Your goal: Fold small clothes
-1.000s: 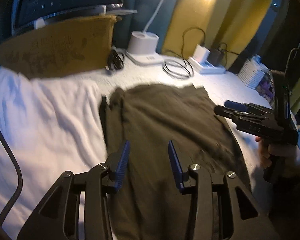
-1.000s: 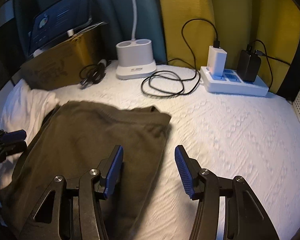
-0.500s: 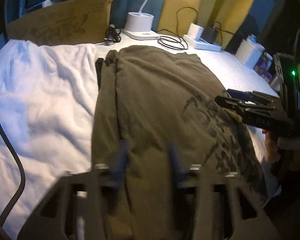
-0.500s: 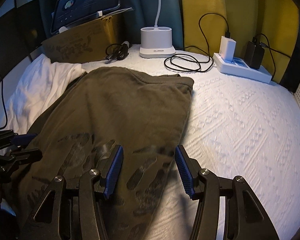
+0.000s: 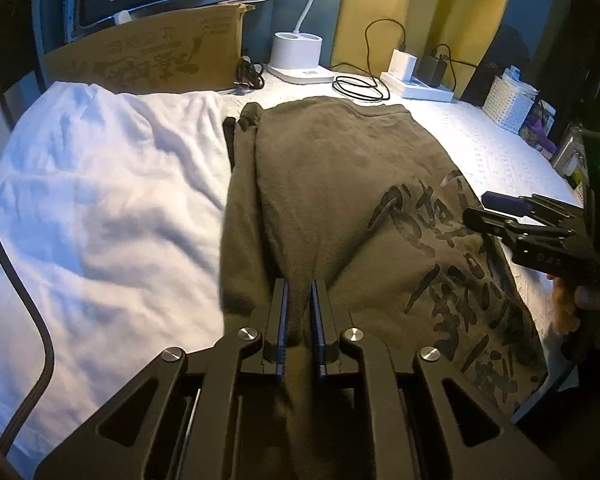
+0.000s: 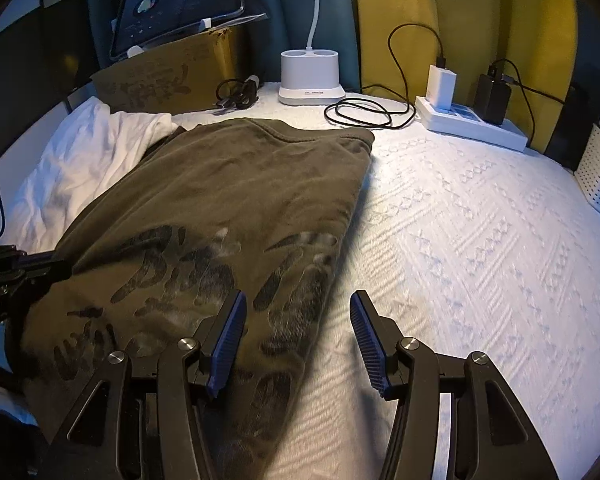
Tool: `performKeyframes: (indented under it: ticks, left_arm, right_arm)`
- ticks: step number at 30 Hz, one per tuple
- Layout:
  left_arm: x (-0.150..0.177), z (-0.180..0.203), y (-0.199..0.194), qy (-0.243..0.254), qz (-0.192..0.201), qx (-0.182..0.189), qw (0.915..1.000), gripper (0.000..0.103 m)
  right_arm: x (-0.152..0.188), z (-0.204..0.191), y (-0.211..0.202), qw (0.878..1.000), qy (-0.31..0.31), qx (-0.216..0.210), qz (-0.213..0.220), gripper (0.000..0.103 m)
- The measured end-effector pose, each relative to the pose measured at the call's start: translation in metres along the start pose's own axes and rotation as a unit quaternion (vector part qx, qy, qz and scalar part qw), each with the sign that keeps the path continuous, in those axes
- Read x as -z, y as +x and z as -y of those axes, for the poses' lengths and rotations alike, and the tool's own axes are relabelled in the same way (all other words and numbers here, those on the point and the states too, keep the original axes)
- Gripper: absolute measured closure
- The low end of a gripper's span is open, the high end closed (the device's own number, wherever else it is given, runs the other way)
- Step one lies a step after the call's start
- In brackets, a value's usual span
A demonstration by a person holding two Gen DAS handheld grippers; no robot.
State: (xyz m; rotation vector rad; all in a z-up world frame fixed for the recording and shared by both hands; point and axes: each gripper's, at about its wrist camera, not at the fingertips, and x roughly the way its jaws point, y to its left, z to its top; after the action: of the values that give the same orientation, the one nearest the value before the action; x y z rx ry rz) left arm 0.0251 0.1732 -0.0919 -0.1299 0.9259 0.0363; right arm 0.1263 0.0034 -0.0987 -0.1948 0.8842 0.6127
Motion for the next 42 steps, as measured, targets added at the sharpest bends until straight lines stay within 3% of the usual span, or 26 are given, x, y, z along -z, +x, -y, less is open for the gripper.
performKeyframes:
  ticks: [5,7,9,14,19,22,25,30,35,37,42]
  left_arm:
    - [0.008,0.005,-0.016,-0.008,0.009,0.016,0.9998,0.087]
    - [0.012,0.010,-0.020,-0.009,0.012,0.027,0.9995,0.061]
    - [0.018,0.013,-0.021,-0.012,0.011,0.040,0.9991,0.055]
    - [0.033,0.011,-0.009,-0.013,-0.008,0.018,0.9997,0.055]
    - [0.038,0.018,-0.011,0.015,-0.002,-0.004,0.9999,0.055]
    - [0.038,0.022,-0.012,0.019,-0.007,-0.018,0.9996,0.055]
    - [0.034,0.029,-0.023,0.019,0.012,-0.031,0.9993,0.055]
    - [0.033,0.045,-0.033,0.029,0.023,-0.002,0.9993,0.054]
    - [0.033,0.063,-0.033,0.045,0.024,0.003,0.9987,0.052]
    - [0.031,0.071,-0.032,0.051,0.026,0.007,0.9983,0.045]
    - [0.029,0.096,-0.030,0.064,0.031,0.026,0.9971,0.040]
  right_arm:
    - [0.012,-0.004,-0.013,1.000,0.001,-0.004,0.002,0.047]
    - [0.018,-0.008,-0.018,1.000,0.000,-0.006,0.002,0.047]
    - [0.023,-0.013,-0.022,1.000,-0.002,-0.009,0.002,0.047]
    - [0.043,-0.022,-0.029,1.000,-0.011,-0.009,-0.007,0.047]
    - [0.063,-0.019,-0.034,1.000,-0.003,-0.006,-0.013,0.046]
    - [0.073,-0.013,-0.041,1.000,0.005,-0.001,-0.008,0.040]
    - [0.079,-0.007,-0.047,1.000,0.014,0.000,-0.006,0.039]
    - [0.087,0.001,-0.059,1.000,0.021,0.008,0.001,0.039]
    - [0.094,0.014,-0.071,0.999,0.033,0.018,0.009,0.039]
    - [0.098,0.021,-0.076,0.999,0.040,0.023,0.013,0.039]
    - [0.109,0.040,-0.087,0.997,0.060,0.037,0.017,0.039]
